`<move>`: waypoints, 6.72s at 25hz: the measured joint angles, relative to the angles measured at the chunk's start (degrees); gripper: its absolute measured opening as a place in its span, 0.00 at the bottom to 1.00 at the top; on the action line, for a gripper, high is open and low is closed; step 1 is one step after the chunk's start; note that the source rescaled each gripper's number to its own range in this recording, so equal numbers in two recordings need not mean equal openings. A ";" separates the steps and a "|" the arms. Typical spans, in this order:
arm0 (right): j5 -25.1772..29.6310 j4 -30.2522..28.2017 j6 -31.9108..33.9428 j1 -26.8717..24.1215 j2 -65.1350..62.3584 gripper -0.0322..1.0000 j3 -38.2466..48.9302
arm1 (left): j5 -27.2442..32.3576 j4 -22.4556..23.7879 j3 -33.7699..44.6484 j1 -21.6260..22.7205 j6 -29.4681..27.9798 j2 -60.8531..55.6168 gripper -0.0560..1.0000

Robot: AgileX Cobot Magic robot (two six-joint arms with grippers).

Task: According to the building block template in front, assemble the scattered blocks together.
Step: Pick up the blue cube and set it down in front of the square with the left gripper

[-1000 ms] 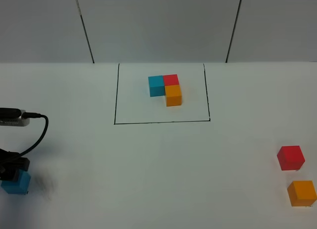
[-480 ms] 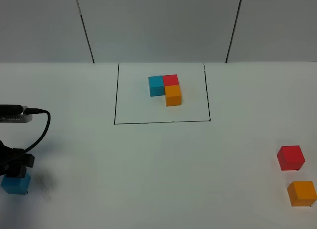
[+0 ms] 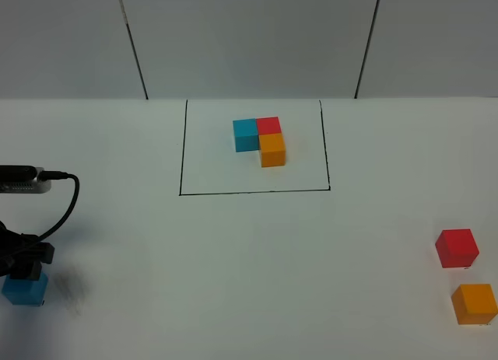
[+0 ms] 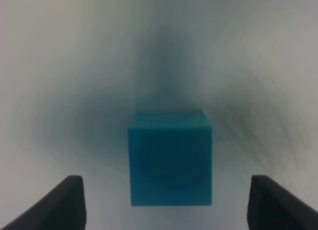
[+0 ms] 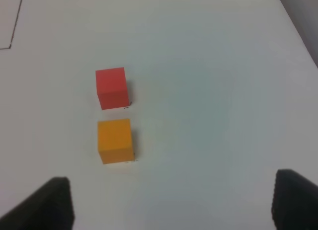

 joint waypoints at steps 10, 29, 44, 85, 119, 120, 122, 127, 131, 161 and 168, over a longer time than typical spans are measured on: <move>0.00 0.00 0.00 0.00 0.00 0.67 0.00 | 0.77 0.00 -0.49 0.00 -0.09 4.08 0.94; 0.00 0.00 0.00 0.00 0.00 0.67 0.00 | -1.51 0.00 -2.25 0.00 -0.58 9.95 0.94; 0.00 0.00 0.00 0.00 0.00 0.67 0.00 | -2.43 0.35 -2.25 0.00 -0.93 10.02 0.70; 0.00 0.00 0.00 0.00 0.00 0.67 0.00 | 2.20 4.54 -6.01 0.00 7.46 5.22 0.05; 0.00 0.00 0.00 0.00 0.00 0.67 0.00 | 19.22 -1.98 -26.24 -32.75 53.02 5.27 0.05; 0.00 0.00 0.00 0.00 0.00 0.67 0.00 | 18.67 -2.54 -26.24 -32.75 53.95 5.64 0.05; 0.00 0.00 0.00 0.00 0.00 0.67 0.00 | 18.05 -3.31 -26.24 -32.79 55.18 6.81 0.05; 0.00 0.00 0.00 0.00 0.00 0.67 0.00 | 16.46 -3.85 -26.66 -32.79 56.59 12.47 0.05; 0.00 0.00 0.00 0.00 0.00 0.67 0.00 | 18.57 -7.38 -32.79 -32.79 56.82 18.48 0.05; 0.00 0.00 0.00 0.00 0.00 0.67 0.00 | 26.34 -7.06 -50.19 -32.86 56.33 32.76 0.05; 0.00 0.00 0.00 0.00 0.00 0.67 0.00 | 23.24 -7.06 -50.19 -32.86 56.56 35.93 0.05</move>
